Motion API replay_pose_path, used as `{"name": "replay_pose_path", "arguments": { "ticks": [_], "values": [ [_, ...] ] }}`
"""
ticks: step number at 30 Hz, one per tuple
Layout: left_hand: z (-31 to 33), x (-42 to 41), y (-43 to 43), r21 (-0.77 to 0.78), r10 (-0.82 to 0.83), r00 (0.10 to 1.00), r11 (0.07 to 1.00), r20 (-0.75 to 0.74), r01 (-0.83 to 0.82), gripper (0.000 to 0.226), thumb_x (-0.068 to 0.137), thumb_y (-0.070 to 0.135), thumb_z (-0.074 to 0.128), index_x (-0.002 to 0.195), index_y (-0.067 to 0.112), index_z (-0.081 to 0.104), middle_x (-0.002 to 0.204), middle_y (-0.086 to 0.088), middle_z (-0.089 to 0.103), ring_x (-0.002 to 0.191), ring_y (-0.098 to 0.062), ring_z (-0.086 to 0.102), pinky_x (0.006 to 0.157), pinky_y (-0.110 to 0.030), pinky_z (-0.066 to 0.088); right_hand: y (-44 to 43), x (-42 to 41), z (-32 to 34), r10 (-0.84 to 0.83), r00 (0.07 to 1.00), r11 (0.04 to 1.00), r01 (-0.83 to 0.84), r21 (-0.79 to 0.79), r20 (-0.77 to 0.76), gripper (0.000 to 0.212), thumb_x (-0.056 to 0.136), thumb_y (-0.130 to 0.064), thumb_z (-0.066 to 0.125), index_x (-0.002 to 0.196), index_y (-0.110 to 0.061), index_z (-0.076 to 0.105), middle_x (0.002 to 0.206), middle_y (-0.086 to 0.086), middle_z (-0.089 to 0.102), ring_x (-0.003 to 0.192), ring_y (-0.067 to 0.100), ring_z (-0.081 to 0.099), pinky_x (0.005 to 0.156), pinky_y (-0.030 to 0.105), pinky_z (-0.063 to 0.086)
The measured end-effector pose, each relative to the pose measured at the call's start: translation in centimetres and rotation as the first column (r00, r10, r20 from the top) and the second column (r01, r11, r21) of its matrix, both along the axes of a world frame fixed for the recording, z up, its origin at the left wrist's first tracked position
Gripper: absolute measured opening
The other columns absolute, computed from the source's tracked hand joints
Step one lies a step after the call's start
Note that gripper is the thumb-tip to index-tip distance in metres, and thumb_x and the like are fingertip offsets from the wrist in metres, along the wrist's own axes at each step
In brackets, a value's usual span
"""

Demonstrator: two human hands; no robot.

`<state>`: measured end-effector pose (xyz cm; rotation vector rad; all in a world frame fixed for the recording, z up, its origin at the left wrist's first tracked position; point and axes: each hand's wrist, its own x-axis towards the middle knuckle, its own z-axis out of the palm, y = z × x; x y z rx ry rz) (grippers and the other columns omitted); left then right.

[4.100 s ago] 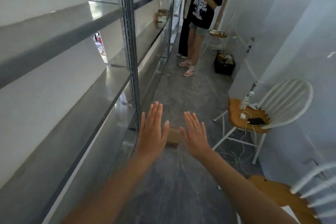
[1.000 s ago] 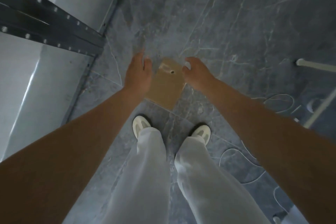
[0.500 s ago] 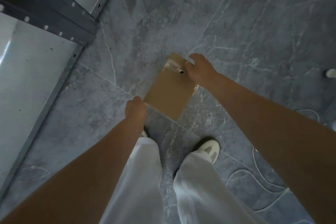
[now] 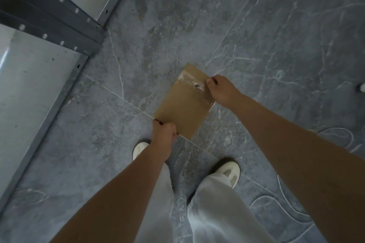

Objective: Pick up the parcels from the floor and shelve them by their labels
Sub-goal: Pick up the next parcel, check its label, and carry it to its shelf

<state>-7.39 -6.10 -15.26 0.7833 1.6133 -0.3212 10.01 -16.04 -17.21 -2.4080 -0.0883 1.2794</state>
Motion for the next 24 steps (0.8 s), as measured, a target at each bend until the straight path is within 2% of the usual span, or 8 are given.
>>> {"name": "replay_pose_path", "arguments": {
  "ticks": [1, 3, 6, 9, 13, 16, 19, 24],
  "values": [
    [0.2, 0.0, 0.2, -0.02, 0.039, 0.999, 0.999, 0.019, -0.038, 0.084, 0.079, -0.014, 0.04, 0.152, 0.022, 0.02, 0.149, -0.031, 0.035, 0.114, -0.037, 0.055, 0.099, -0.048, 0.05, 0.0, -0.1, 0.0, -0.014, 1.0, 1.0, 0.014, -0.001, 0.006, 0.045, 0.104, -0.036, 0.036, 0.125, -0.003, 0.057, 0.126, 0.02, 0.058, 0.11, 0.035, 0.058, 0.085, 0.033, 0.041],
    [0.8, 0.1, 0.5, -0.041, 0.079, 0.993, 0.996, 0.085, -0.076, 0.097, 0.077, -0.016, 0.043, 0.152, 0.039, 0.014, 0.146, -0.034, 0.039, 0.087, -0.024, 0.054, 0.094, -0.05, 0.053, 0.2, -0.3, 0.9, -0.049, 0.998, 0.999, 0.05, -0.016, 0.033, 0.045, 0.103, -0.036, 0.036, 0.134, -0.006, 0.052, 0.136, 0.019, 0.051, 0.124, 0.039, 0.049, 0.102, 0.04, 0.039],
    [2.4, 0.0, 1.0, -0.05, 0.056, 0.987, 0.998, 0.149, -0.049, 0.098, 0.077, -0.017, 0.047, 0.148, 0.045, 0.021, 0.145, -0.032, 0.041, 0.072, -0.017, 0.05, 0.084, -0.049, 0.058, 0.4, -0.2, 3.1, -0.075, 0.997, 0.997, 0.076, -0.032, 0.036, 0.046, 0.105, -0.034, 0.032, 0.141, -0.01, 0.047, 0.143, 0.017, 0.043, 0.133, 0.039, 0.038, 0.112, 0.042, 0.028],
    [5.1, 0.3, 2.0, -0.003, 0.068, 0.982, 0.998, 0.176, -0.068, 0.081, 0.08, -0.014, 0.047, 0.137, 0.041, 0.035, 0.124, -0.02, 0.052, 0.078, -0.022, 0.055, 0.068, -0.042, 0.06, 0.8, 0.5, 6.0, -0.112, 0.994, 0.993, 0.112, 0.022, 0.0, 0.046, 0.104, -0.037, 0.03, 0.137, -0.012, 0.052, 0.14, 0.016, 0.048, 0.13, 0.037, 0.045, 0.113, 0.045, 0.033],
    [11.1, 1.0, 3.4, -0.005, 0.149, 0.963, 0.988, 0.223, -0.152, 0.056, 0.09, 0.002, 0.05, 0.137, 0.031, 0.041, 0.113, -0.011, 0.056, 0.094, -0.032, 0.061, 0.069, -0.041, 0.056, 1.8, 2.0, 12.3, -0.194, 0.979, 0.98, 0.196, 0.04, -0.063, 0.049, 0.104, -0.037, 0.027, 0.14, -0.011, 0.049, 0.147, 0.017, 0.047, 0.134, 0.036, 0.045, 0.114, 0.046, 0.033],
    [16.6, 1.1, 4.4, 0.011, 0.121, 0.943, 0.991, 0.31, -0.131, 0.049, 0.094, 0.011, 0.053, 0.139, 0.026, 0.042, 0.119, -0.01, 0.057, 0.099, -0.032, 0.063, 0.077, -0.044, 0.056, 2.7, 3.4, 18.3, -0.191, 0.98, 0.977, 0.195, 0.088, -0.047, 0.048, 0.104, -0.037, 0.027, 0.138, -0.013, 0.052, 0.144, 0.017, 0.05, 0.131, 0.034, 0.047, 0.114, 0.045, 0.034],
    [22.6, 1.6, 6.0, 0.069, 0.077, 0.911, 0.991, 0.405, -0.115, 0.049, 0.095, 0.011, 0.053, 0.14, 0.026, 0.044, 0.128, -0.008, 0.056, 0.105, -0.031, 0.063, 0.093, -0.05, 0.053, 3.6, 5.0, 25.1, -0.189, 0.981, 0.968, 0.194, 0.162, -0.045, 0.045, 0.106, -0.031, 0.028, 0.134, -0.009, 0.055, 0.133, 0.009, 0.056, 0.122, 0.024, 0.052, 0.106, 0.034, 0.037],
    [33.0, 3.9, 8.2, 0.15, 0.052, 0.836, 0.976, 0.546, -0.158, 0.053, 0.093, 0.002, 0.049, 0.14, 0.028, 0.047, 0.12, -0.003, 0.061, 0.106, -0.031, 0.063, 0.092, -0.046, 0.052, 4.7, 7.8, 38.1, -0.213, 0.977, 0.924, 0.203, 0.323, -0.004, 0.041, 0.107, -0.028, 0.032, 0.129, -0.007, 0.059, 0.119, 0.005, 0.057, 0.112, 0.017, 0.053, 0.087, 0.022, 0.033]
  ]
}}
